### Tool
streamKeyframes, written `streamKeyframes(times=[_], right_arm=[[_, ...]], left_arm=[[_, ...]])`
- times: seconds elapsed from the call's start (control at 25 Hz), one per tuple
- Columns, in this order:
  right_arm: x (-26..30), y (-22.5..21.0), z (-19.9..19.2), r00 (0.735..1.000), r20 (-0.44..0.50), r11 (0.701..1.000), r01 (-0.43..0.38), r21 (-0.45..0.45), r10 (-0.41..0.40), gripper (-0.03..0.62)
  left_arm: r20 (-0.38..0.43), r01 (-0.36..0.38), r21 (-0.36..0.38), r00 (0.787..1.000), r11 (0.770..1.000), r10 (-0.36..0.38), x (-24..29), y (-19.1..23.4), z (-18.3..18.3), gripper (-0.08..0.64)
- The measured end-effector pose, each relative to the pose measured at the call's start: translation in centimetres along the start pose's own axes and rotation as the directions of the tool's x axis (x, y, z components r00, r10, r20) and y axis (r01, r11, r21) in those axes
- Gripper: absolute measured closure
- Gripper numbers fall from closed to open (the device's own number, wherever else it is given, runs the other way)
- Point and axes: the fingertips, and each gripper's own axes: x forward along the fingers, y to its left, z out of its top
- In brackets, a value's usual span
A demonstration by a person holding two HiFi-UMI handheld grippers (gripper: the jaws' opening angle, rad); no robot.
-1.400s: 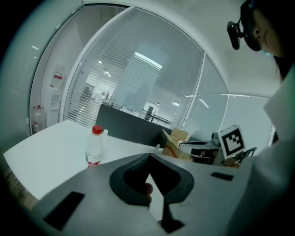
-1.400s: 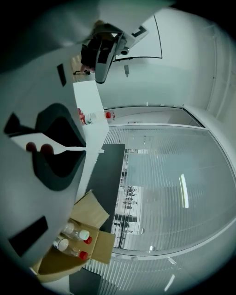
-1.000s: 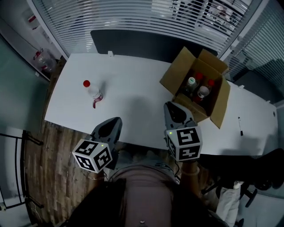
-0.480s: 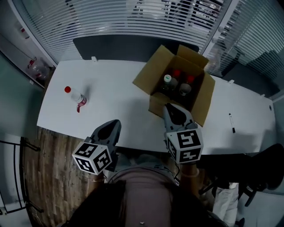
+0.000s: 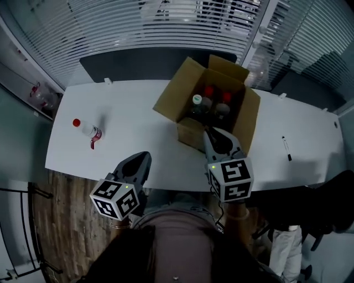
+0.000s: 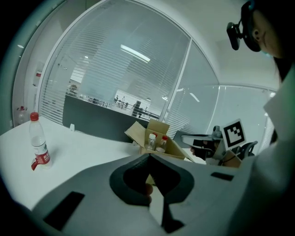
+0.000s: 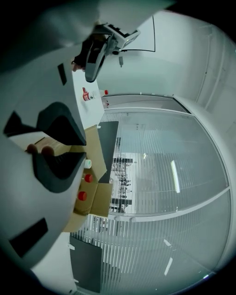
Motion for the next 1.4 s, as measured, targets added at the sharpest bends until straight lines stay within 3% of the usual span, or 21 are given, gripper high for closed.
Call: streamKeyframes(times=[0.64, 0.96, 1.4], right_arm=[[4.7, -1.9, 0.8, 0.99, -0.054, 0.989, 0.132, 0.062, -0.129, 0.534], [7.8, -3.1, 0.7, 0.985, -0.098, 0.985, 0.152, 0.078, -0.144, 0.511], [12.0, -4.5, -0.2, 0.979, -0.167, 0.987, 0.132, 0.095, -0.115, 0.485]], left_arm=[[-0.093, 0.125, 0.051, 0.988, 0.991, -0.12, 4.2, 4.6, 3.7, 0.554], [-0.144, 0.16, 0.037, 0.978, 0.986, -0.153, 7.0, 6.5, 4.3, 0.554], [-0.196, 0.149, -0.01, 0.969, 0.989, -0.148, 9.8, 8.8, 4.3, 0.554]])
